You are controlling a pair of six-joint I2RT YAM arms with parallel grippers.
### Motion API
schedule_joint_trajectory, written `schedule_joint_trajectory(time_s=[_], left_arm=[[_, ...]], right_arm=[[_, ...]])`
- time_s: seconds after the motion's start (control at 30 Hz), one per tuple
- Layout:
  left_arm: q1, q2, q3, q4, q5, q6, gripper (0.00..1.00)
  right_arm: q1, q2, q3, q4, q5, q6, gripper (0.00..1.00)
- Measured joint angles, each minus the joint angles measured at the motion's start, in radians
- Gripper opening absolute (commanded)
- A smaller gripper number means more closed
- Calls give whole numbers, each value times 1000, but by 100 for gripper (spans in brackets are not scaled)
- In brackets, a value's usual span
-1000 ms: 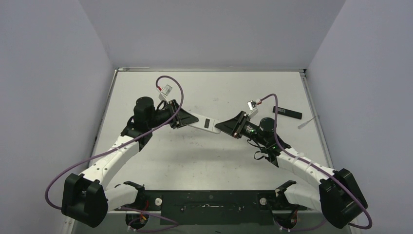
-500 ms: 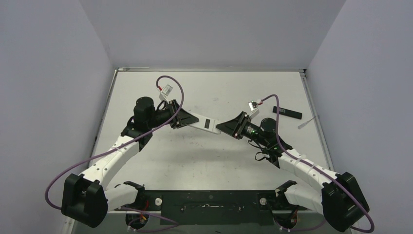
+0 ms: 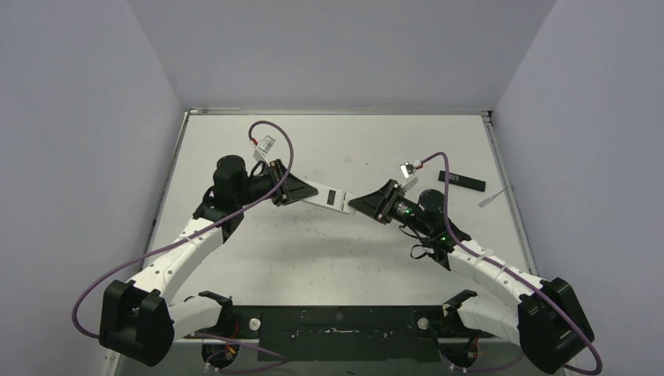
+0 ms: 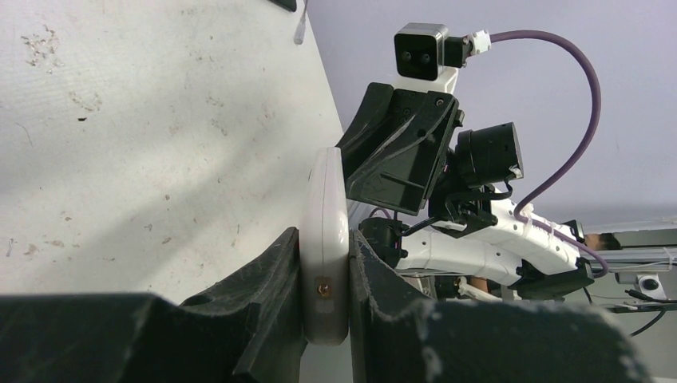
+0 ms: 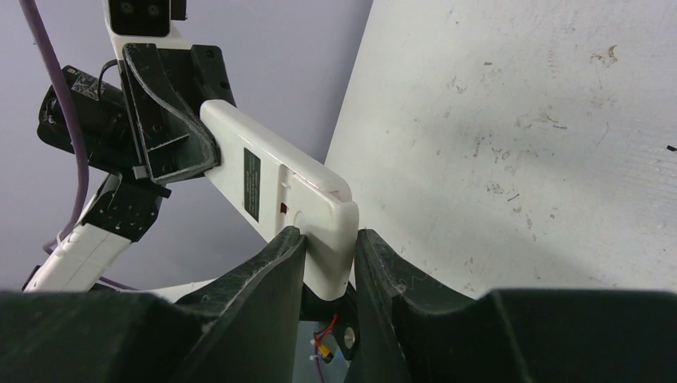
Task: Unload the batteries from the remote control
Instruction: Remove the battery cover from the remote control.
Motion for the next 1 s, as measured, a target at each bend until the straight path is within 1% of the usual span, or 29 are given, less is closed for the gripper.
schedule_joint_trajectory(time_s=[0.03,0.23,0.3,0.37,0.43,0.67,0.8,1.0], left_arm=[[0,0,0,0,0,0,0],[6,-2,-9,-1,0,2,0],[7,-4,-12,-3,0,4,0],[10,-4,-13,-10,-1,9,0],[14,-4,-18,-17,-4,15,0],[31,-4,-28,-23,-4,23,0],[46,-4,-35,-31,-5,28,0],[74,0,-40,-58,-7,48,0]], right_arm=[[0,-1,0,0,2,0,25],[0,-15,0,-12,10,-1,21],[0,-16,0,-17,11,-1,17],[-1,-17,0,-20,12,0,9],[-6,-27,-2,-21,12,0,5],[-19,-63,-14,-37,1,-8,5],[-19,-74,-14,-50,-60,-41,5],[-16,-106,-23,-191,-147,-151,6]])
